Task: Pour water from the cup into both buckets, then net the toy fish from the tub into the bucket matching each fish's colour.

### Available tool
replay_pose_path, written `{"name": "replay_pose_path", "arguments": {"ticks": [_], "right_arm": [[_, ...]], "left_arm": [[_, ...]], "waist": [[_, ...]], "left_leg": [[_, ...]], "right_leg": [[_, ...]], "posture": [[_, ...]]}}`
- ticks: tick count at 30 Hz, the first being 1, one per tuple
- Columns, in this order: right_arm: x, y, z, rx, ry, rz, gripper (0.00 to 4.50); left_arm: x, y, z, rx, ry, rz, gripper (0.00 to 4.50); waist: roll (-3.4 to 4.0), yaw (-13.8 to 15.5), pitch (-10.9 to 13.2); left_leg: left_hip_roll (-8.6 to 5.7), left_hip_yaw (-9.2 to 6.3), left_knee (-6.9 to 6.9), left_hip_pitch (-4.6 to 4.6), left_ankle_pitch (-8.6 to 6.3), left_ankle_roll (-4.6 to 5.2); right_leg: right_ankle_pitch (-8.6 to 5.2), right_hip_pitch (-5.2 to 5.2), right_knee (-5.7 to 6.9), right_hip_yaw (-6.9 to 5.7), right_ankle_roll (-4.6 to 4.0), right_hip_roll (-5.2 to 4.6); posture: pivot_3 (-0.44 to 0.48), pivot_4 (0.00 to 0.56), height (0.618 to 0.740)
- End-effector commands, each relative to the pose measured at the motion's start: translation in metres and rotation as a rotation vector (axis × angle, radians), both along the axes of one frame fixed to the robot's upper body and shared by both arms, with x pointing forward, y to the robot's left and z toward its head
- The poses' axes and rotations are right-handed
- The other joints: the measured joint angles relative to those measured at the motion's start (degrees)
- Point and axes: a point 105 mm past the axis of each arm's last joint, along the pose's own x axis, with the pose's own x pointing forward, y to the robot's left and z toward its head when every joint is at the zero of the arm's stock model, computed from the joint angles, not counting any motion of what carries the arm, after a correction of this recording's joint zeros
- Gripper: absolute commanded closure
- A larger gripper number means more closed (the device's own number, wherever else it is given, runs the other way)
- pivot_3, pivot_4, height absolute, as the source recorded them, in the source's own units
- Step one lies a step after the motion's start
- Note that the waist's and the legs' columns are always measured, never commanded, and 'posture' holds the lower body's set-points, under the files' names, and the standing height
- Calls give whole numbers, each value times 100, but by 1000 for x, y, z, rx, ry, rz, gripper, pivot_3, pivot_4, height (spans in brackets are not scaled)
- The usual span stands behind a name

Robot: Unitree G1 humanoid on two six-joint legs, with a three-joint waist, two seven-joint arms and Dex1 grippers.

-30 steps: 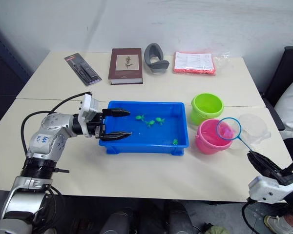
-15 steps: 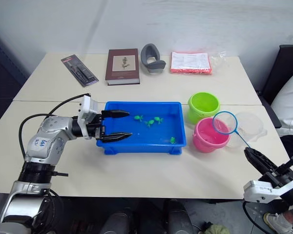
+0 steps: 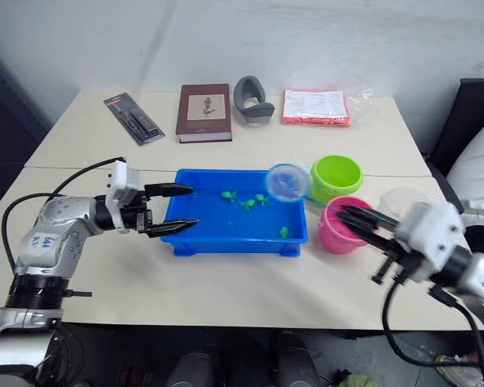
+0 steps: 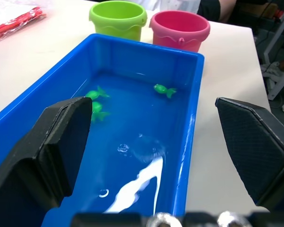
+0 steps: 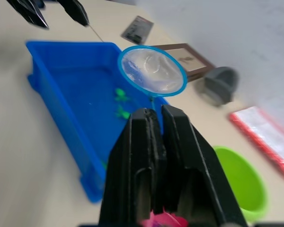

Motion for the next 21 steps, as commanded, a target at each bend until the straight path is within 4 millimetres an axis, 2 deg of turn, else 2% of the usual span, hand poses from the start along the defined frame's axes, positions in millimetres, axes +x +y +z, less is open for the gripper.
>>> {"name": "replay_pose_path", "arguments": {"ticks": [1,4,7,9,12,14,21], "right_arm": [[11,16,-12,4,197,-28,4500],[23,25,-19,-90,221,-16,4500],[53,28,-10,-223,22,-75,4500],[62,30,-15,-340,-62,-48,4500],[68,31,-30,-513,-106,15,4500],[70,31,-35,-604,-150,60,4500],[92,28,-26,-824,-453,66,4500]], "left_arm": [[-2,9,12,8,-59,29,11],[-3,11,11,7,-63,43,11],[-5,11,11,4,-68,55,11],[-6,11,11,1,-71,62,11],[-8,13,12,1,-76,75,11],[-8,13,13,-1,-80,82,11],[-9,14,13,-10,-86,100,11]], "waist": [[0,-1,0],[0,-5,0],[1,-13,0],[0,-17,0],[0,17,-1],[0,-1,-1],[0,-27,-1]], "left_leg": [[1,-2,0,-2,5,-14],[1,-2,-2,-11,4,-25],[1,-2,0,-27,4,-27],[-4,1,2,-46,4,-26],[-8,1,8,-99,13,-29],[-8,3,8,-104,15,-29],[-15,15,15,-103,15,-18]], "right_leg": [[-1,-1,-1,-3,-1,-1],[-2,-9,-7,-6,-5,-2],[-3,-23,-9,-10,-6,-2],[-1,-46,-9,-8,-3,-4],[0,-101,2,-16,-1,-3],[-1,-102,2,-21,-2,1],[7,-97,-6,-14,12,-2]], "posture": [[0,150,740],[0,150,740],[0,150,740],[0,150,740],[0,150,740],[0,150,740],[0,150,740]]}}
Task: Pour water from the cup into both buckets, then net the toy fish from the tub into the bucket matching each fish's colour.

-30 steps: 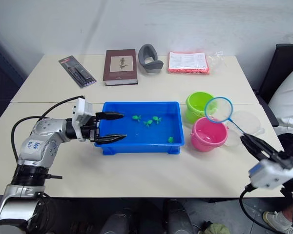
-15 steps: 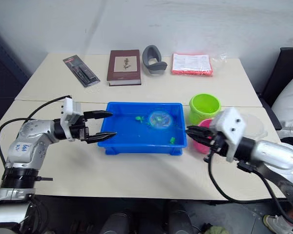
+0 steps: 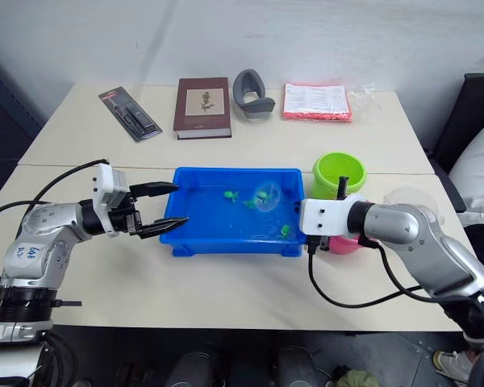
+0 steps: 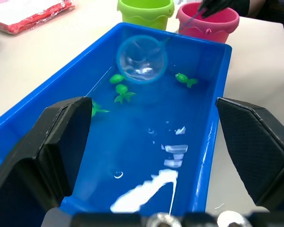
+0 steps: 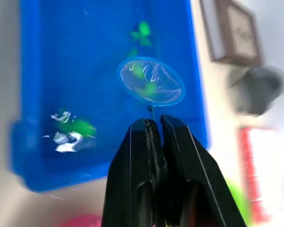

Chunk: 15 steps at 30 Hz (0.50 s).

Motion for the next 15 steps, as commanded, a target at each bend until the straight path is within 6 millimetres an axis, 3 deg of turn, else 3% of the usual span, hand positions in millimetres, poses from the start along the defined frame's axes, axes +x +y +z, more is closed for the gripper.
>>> {"name": "replay_pose_path", "arguments": {"ticks": [1,15], "right_arm": [[5,-1,11,-87,-130,51,4500],[9,-31,14,-386,-161,155,4500]], "left_arm": [[-4,0,10,-15,-42,1,11],[3,-5,11,-17,-32,-32,11]], "waist": [[0,0,0],[0,-3,0]], "left_leg": [[1,0,0,2,1,-1],[2,1,0,3,5,-7]], "right_leg": [[0,0,1,1,0,0],[-1,0,7,-1,-1,1]], "posture": [[0,150,740],[0,150,740]]}}
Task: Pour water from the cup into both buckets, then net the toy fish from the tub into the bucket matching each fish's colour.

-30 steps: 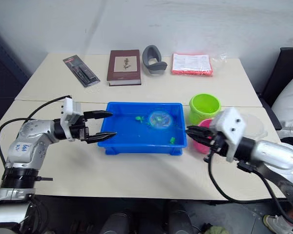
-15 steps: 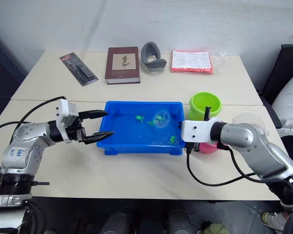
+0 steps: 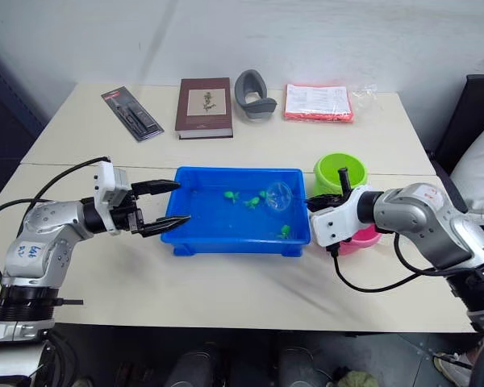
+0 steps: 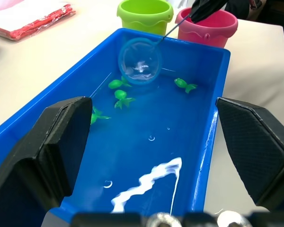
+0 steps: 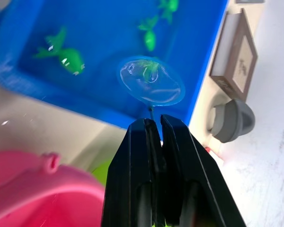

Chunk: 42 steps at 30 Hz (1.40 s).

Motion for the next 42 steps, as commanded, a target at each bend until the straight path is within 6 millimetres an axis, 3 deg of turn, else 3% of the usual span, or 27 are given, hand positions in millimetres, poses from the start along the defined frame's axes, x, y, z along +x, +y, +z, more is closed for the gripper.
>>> {"name": "replay_pose_path", "arguments": {"ticks": [1,16,20,33,42], "right_arm": [[0,-6,20,-69,-60,21,4500],[-6,-8,29,-279,9,87,4500],[-5,5,40,-307,12,108,4500],[-8,20,7,-354,70,206,4500],[-21,30,3,-326,144,276,4500]], "left_arm": [[1,-1,7,-10,-30,-18,11],[4,-8,4,-42,-36,-21,11],[4,-5,4,-41,-37,-15,11],[1,-2,5,-47,-38,4,11],[0,-1,5,-45,-37,10,11]], "waist": [[0,0,0],[0,6,0],[1,3,0],[1,-10,1],[1,-6,1]], "left_leg": [[0,0,0,0,0,0],[0,-1,1,1,0,0],[-1,0,2,1,0,1],[1,-3,3,1,1,-1],[1,-4,3,2,2,-3]], "right_leg": [[0,0,0,0,0,0],[0,2,3,-1,0,0],[0,2,5,-1,0,-1],[0,3,12,-4,0,0],[0,3,12,-4,0,0]], "posture": [[0,150,740],[0,150,740],[0,150,740],[0,150,740],[0,150,740]]}}
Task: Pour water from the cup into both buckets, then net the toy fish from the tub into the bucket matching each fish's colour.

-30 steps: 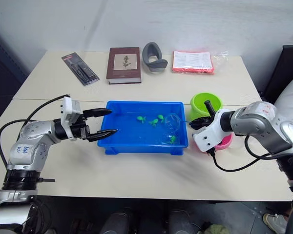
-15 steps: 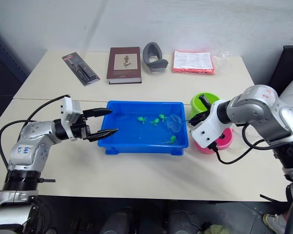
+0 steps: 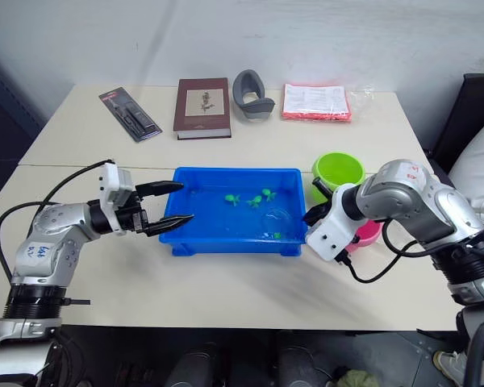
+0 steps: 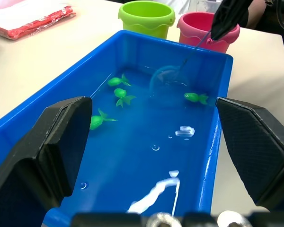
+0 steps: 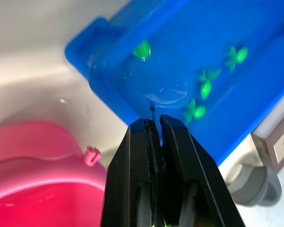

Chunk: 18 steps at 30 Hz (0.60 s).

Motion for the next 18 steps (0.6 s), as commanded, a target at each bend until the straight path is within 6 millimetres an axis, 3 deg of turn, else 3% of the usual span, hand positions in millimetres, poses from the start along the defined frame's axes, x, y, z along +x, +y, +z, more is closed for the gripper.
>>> {"name": "replay_pose_path", "arguments": {"ticks": [1,10,18], "right_arm": [[-8,6,2,17,35,39,4500],[-5,7,9,166,91,-49,4500],[-5,6,5,198,117,-62,4500]], "left_arm": [[-4,1,11,-6,-42,-5,11],[-7,3,10,-3,-39,5,11],[-7,7,10,4,-37,13,11]], "waist": [[0,0,0],[0,2,0],[0,2,0]], "left_leg": [[0,0,0,0,0,0],[0,-1,0,0,0,0],[1,-2,0,0,0,0]], "right_leg": [[0,0,0,0,0,0],[0,0,-1,0,0,-1],[0,0,-1,0,0,-1]], "posture": [[0,150,740],[0,150,740],[0,150,740]]}}
